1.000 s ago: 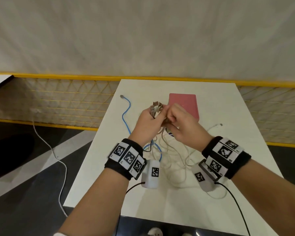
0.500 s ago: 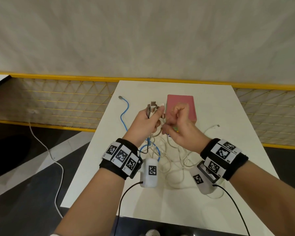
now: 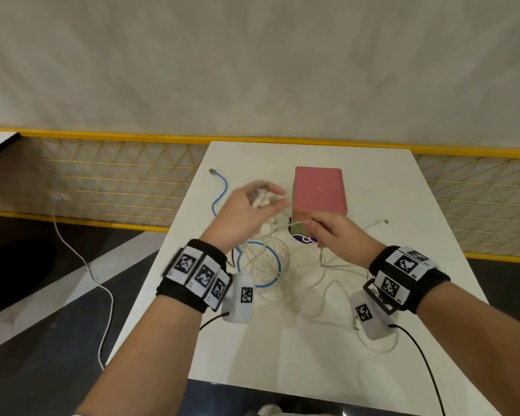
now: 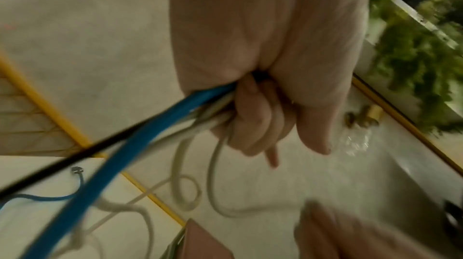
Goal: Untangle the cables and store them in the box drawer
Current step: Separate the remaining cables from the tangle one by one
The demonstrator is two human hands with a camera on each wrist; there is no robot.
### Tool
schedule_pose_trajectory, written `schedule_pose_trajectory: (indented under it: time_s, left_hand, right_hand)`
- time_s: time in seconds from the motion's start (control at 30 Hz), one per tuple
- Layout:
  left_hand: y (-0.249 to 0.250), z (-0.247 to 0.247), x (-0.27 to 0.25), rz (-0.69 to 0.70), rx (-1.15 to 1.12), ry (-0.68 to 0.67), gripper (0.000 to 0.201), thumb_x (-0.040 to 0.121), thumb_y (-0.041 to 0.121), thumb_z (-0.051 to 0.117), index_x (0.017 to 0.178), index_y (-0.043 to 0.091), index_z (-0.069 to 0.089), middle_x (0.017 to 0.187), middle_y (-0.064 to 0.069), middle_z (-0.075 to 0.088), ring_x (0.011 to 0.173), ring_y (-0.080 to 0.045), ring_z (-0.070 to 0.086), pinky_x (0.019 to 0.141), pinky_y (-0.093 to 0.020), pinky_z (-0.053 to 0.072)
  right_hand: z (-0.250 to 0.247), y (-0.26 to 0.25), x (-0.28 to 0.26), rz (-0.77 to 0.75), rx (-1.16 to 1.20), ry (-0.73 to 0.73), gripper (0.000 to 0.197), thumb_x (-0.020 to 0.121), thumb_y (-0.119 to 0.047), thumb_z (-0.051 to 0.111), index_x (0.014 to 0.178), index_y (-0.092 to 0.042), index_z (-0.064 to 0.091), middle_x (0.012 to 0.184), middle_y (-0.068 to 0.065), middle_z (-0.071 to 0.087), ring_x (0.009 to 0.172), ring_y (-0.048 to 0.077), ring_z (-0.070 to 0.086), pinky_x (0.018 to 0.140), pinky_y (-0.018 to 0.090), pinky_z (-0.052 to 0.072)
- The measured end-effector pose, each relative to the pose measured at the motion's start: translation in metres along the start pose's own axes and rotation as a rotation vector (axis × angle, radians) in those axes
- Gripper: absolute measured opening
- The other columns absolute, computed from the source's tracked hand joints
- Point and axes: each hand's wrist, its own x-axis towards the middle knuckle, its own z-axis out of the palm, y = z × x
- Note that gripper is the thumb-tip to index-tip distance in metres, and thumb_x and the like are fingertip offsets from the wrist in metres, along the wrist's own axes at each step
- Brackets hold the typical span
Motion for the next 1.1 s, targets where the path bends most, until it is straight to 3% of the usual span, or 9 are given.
schedule_pose_trajectory:
  time_s: [0.13,0.23,0.4,0.5,0.6,0.7,0.8,0.97,1.1]
  left_hand:
    - [-0.006,0.021,-0.005,-0.072,0.286,-0.195,0.029,0.085,0.051,0.066,0.091,0.023,0.067,0.079,0.004,0.059,0.069,-0.009,0.049,0.065,-0.026,0.038]
    - [0.006,0.012,0.005,-0.082,0.030,0.136,0.047,0.085,0.049,0.066,0.116,0.014,0.063,0.104,-0.002,0.064,0.082,-0.008,0.054,0.066,-0.014,0.044]
    - [0.007,-0.018,0.019,-0.035,-0.095,0.566,0.021,0.089,0.037,0.066,0.082,0.020,0.057,0.071,0.007,0.055,0.057,-0.001,0.049,0.058,-0.012,0.043]
    - [-0.006,-0.012,0.017,0.115,0.068,0.475,0.014,0.091,0.027,0.065,0.105,0.026,0.065,0.084,0.012,0.060,0.062,0.005,0.054,0.061,-0.019,0.048]
    - [-0.010,0.017,0.008,0.217,0.215,0.131,0.037,0.091,0.029,0.066,0.126,0.033,0.058,0.086,0.014,0.061,0.067,0.008,0.055,0.066,-0.009,0.046]
    - [-0.010,0.037,0.005,0.160,0.326,-0.098,0.019,0.091,0.041,0.063,0.101,0.025,0.063,0.077,0.011,0.060,0.068,0.004,0.055,0.066,-0.011,0.042]
    - [0.001,0.035,0.007,0.191,0.267,0.042,0.022,0.092,0.041,0.062,0.077,0.027,0.053,0.059,0.011,0.044,0.050,0.004,0.044,0.051,-0.010,0.035]
    - [0.008,0.000,0.023,0.155,-0.011,0.510,0.023,0.093,0.038,0.061,0.075,0.028,0.051,0.066,0.012,0.049,0.057,0.000,0.046,0.064,-0.024,0.042]
    - [-0.006,0.004,0.022,0.217,0.116,0.408,0.016,0.093,0.023,0.062,0.109,0.024,0.060,0.078,0.017,0.055,0.069,0.009,0.056,0.066,-0.013,0.044]
  right_hand:
    - [-0.009,-0.012,0.008,-0.070,0.054,0.074,0.026,0.099,-0.016,0.044,0.075,-0.021,0.052,0.061,-0.013,0.046,0.058,0.000,0.043,0.058,0.015,0.036]
    - [-0.014,-0.005,0.003,-0.019,0.069,0.015,0.030,0.100,-0.015,0.040,0.072,-0.021,0.048,0.058,-0.022,0.050,0.056,-0.006,0.045,0.058,0.008,0.037]
    - [-0.017,0.026,-0.007,0.066,-0.079,-0.037,0.031,0.101,-0.023,0.038,0.074,-0.014,0.050,0.062,-0.006,0.043,0.055,0.004,0.040,0.059,0.021,0.037]
    - [-0.018,0.026,-0.005,0.068,-0.107,-0.013,0.030,0.100,-0.024,0.040,0.078,-0.009,0.054,0.069,0.002,0.049,0.062,0.013,0.046,0.063,0.035,0.045]
    - [-0.017,0.011,0.002,0.022,-0.139,-0.009,0.031,0.099,-0.025,0.042,0.080,-0.006,0.057,0.063,-0.003,0.045,0.057,0.005,0.040,0.058,0.030,0.039]
    - [-0.019,-0.008,0.008,-0.051,-0.084,0.011,0.029,0.099,-0.020,0.044,0.073,-0.025,0.056,0.061,-0.013,0.051,0.056,0.002,0.042,0.057,0.018,0.034]
    - [-0.024,-0.015,0.007,-0.061,-0.060,0.027,0.032,0.100,-0.019,0.042,0.071,-0.031,0.050,0.059,-0.021,0.051,0.056,-0.001,0.044,0.056,0.011,0.035]
    - [-0.021,0.018,-0.006,0.071,-0.085,-0.037,0.029,0.101,-0.022,0.039,0.078,-0.009,0.052,0.068,-0.002,0.045,0.061,0.008,0.041,0.063,0.026,0.038]
    - [-0.016,0.018,-0.010,0.048,-0.103,-0.009,0.027,0.100,-0.017,0.040,0.079,-0.010,0.056,0.066,-0.006,0.047,0.058,0.000,0.043,0.059,0.013,0.034]
